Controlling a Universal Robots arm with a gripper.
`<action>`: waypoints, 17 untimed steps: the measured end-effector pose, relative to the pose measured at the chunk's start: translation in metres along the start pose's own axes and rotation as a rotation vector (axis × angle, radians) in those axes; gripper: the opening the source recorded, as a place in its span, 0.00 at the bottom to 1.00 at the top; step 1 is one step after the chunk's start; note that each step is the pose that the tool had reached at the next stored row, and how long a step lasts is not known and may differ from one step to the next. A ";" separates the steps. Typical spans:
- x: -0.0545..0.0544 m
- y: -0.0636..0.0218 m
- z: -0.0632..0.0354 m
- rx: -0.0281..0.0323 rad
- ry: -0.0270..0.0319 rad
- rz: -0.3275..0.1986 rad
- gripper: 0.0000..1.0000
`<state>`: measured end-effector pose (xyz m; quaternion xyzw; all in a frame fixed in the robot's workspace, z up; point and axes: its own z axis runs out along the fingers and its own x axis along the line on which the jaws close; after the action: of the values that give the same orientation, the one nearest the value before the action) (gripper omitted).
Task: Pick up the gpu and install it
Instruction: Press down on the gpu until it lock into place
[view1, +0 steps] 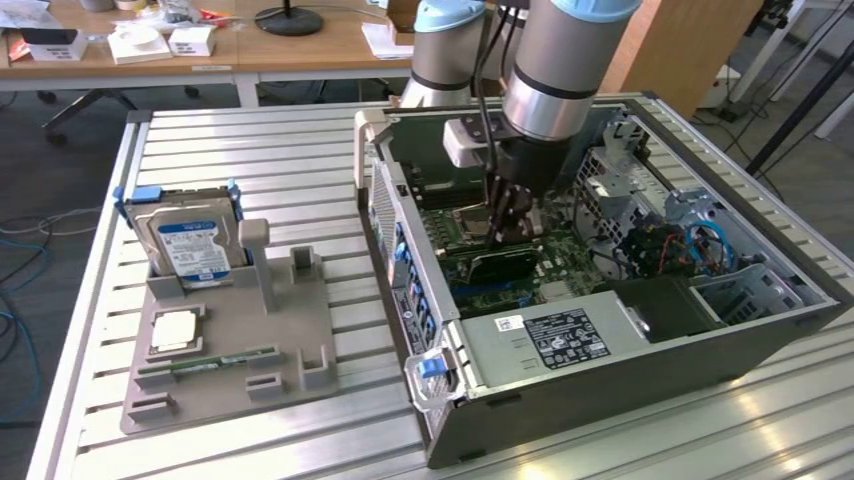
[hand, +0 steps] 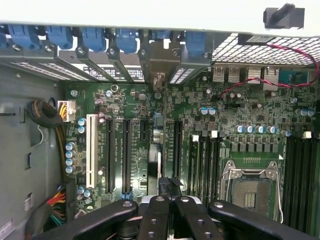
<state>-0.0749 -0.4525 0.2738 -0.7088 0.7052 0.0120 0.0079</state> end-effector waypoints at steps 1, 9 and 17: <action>0.000 0.0000 0.0007 0.0000 0.0000 0.000 0.10; 0.000 0.0000 0.0026 0.0000 0.0002 0.000 0.10; 0.000 0.0000 0.0043 0.0000 0.0003 0.000 0.10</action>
<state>-0.0749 -0.4525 0.2695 -0.7088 0.7052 0.0119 0.0078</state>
